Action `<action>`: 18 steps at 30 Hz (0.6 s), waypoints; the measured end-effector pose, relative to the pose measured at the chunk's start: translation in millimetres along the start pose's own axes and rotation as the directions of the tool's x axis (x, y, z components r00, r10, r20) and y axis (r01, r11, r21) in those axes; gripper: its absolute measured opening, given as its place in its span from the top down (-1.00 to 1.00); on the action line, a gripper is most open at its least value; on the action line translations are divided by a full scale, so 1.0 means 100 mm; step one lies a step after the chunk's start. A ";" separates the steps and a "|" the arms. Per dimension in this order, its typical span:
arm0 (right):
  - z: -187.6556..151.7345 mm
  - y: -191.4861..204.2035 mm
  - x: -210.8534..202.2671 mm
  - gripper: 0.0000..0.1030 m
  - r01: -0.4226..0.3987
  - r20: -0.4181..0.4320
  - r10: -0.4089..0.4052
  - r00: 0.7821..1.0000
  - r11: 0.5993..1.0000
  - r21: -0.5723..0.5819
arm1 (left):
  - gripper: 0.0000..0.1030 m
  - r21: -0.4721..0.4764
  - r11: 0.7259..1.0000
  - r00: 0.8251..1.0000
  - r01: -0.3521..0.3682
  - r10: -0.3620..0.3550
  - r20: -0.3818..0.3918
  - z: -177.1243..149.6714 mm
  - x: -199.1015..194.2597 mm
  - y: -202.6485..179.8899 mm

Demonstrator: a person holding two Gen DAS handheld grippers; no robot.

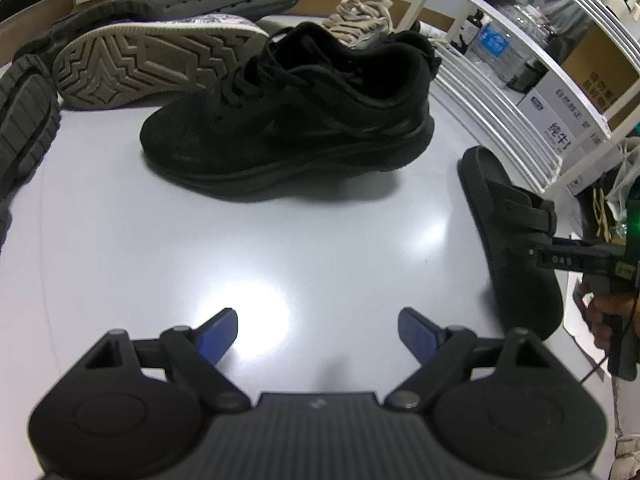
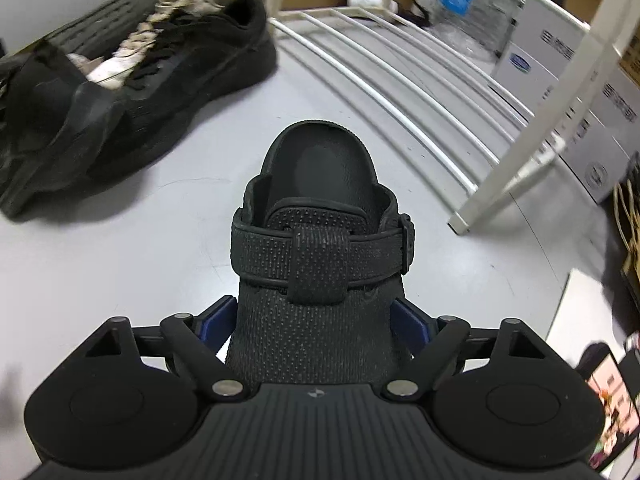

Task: Organize scattered shoes
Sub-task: 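Lower the held black strapped clog with the right gripper beside the rack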

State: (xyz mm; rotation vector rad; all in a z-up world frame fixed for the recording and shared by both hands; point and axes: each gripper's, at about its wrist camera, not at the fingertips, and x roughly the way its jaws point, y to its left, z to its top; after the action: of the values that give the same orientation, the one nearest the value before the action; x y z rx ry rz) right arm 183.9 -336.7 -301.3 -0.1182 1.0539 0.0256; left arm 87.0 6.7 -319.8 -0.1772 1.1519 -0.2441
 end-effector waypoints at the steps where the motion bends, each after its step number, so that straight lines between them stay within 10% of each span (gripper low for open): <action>1: -0.01 0.00 0.00 -0.66 -0.009 0.005 0.009 1.000 1.000 -0.024 | -0.72 0.003 1.000 1.000 0.001 -0.001 0.000 0.00 0.00 -0.01; 8: -0.01 0.03 -0.03 -0.65 -0.048 0.037 0.053 0.998 0.989 -0.143 | -0.72 0.008 1.000 1.000 0.003 -0.003 -0.003 0.01 0.03 -0.01; 18: -0.03 -0.03 -0.06 -0.67 0.005 -0.063 -0.004 0.998 1.000 0.024 | -0.72 -0.008 1.000 1.000 -0.005 0.005 0.004 0.02 0.00 0.05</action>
State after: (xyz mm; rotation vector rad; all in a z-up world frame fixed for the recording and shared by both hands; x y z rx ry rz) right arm 178.5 -339.3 -297.5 -0.0997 1.1161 0.0050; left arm 89.0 11.0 -320.3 -0.1818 1.1493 -0.2347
